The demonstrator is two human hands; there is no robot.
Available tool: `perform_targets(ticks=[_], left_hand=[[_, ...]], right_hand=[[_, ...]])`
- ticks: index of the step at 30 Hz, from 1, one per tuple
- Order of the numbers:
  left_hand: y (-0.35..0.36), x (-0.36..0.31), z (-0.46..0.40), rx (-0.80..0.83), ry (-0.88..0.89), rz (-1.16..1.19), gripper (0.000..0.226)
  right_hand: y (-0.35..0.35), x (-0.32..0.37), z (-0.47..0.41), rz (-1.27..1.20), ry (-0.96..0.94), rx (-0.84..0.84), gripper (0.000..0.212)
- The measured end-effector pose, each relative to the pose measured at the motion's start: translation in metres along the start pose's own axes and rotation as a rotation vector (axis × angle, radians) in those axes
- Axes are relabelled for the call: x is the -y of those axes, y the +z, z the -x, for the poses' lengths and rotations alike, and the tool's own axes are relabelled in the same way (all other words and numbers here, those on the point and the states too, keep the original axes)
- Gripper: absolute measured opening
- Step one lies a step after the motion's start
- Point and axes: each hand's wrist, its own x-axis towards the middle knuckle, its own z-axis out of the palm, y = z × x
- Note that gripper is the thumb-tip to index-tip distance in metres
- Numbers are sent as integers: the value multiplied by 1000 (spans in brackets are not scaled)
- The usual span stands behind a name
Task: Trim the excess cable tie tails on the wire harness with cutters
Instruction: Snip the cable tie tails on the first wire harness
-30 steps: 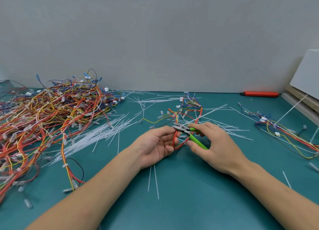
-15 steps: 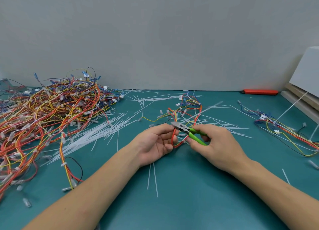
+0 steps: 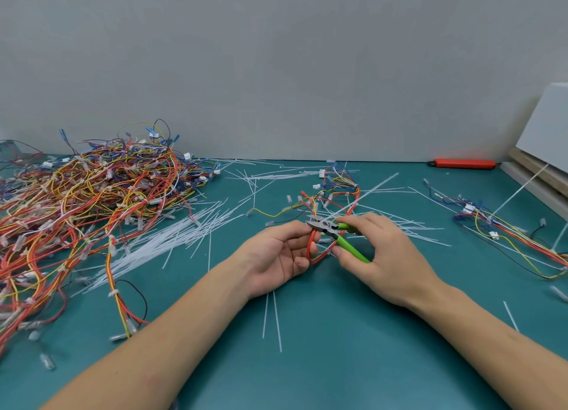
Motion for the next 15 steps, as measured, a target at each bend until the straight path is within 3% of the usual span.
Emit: perform_targets(ticks=[3, 7, 12, 15], left_hand=[[-1, 0, 0, 0, -2, 1, 8], [-2, 0, -1, -9, -8, 33, 13], [0, 0, 0, 0, 0, 23, 14], [0, 0, 0, 1, 8, 10, 15]], right_hand=[[0, 1, -1, -12, -4, -7, 45], [-1, 2, -1, 1, 8, -39, 25], [-1, 0, 1, -3, -1, -44, 29], [0, -1, 0, -3, 15, 28, 49]])
